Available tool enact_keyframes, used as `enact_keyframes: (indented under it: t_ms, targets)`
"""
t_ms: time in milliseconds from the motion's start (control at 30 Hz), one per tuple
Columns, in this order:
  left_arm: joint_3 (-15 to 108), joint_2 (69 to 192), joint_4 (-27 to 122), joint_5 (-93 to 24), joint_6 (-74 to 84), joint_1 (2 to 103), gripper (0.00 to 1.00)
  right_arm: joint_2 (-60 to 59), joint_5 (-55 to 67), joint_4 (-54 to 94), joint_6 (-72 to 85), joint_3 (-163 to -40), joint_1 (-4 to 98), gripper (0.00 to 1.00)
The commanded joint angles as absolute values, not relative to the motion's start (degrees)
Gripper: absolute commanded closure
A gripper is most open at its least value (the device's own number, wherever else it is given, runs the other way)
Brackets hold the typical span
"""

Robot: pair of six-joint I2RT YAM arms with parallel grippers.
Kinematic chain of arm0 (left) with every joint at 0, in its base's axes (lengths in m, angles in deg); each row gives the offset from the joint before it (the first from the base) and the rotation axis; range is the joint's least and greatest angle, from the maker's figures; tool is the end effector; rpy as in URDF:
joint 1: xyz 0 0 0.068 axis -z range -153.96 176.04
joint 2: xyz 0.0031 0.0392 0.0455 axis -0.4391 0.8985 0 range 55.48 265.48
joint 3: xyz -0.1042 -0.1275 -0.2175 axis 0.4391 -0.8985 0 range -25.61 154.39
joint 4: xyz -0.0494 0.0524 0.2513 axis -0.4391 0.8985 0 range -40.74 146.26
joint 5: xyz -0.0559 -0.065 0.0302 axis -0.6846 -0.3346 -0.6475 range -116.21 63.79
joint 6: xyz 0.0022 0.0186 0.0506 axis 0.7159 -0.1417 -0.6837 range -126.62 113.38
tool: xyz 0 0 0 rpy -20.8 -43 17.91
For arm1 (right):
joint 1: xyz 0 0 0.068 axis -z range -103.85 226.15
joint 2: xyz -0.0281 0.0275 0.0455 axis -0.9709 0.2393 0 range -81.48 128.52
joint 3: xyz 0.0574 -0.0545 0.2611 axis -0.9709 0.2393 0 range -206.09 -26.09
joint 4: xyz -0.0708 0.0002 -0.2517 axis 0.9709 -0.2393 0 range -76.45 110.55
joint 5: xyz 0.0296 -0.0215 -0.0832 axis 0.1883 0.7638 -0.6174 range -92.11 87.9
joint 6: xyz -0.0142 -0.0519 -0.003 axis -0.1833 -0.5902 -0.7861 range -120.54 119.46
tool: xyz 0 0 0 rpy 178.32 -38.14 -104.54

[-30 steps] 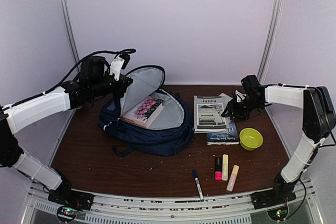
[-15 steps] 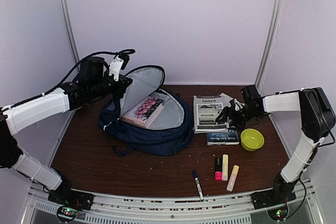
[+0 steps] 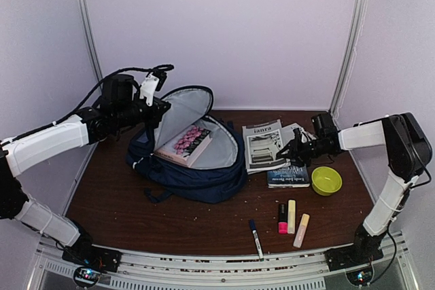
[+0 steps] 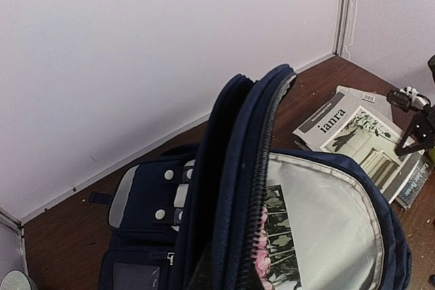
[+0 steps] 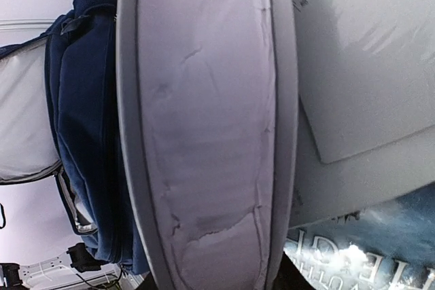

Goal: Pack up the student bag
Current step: Pick up the book, then place the student bag in the largest pocket of the bag.

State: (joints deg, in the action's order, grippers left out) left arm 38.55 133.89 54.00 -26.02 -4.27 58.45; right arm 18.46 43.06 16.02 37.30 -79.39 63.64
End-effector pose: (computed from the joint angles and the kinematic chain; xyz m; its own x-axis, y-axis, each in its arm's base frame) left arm 0.2726 -0.1729 0.3343 -0.2963 0.1395 -0.9448 0.5214 0.8525 -0.0377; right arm 0.3259 0.0982 0.1595 -0.9606 0.2300 -0.1562 0.0032 0.5710 0.8210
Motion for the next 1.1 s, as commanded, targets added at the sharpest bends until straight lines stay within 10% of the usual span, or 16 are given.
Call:
enact_keyframes:
  t_ms: [0,533,1067]
  targets:
    - [39.94,130.09,45.85,-25.87,-5.38,57.86,1.0,12.95,41.34,7.86,32.35,-81.73,63.23,0.71]
    - [38.32,128.3,44.53,-27.93,-7.82,57.79,1.0,-1.03,37.02,-9.58,25.23,-95.44,60.57,0.83]
    - [33.43,124.94,36.71,-37.82,-10.63,58.07,1.0,22.69,50.47,-19.39,20.8,-111.45,38.68,0.82]
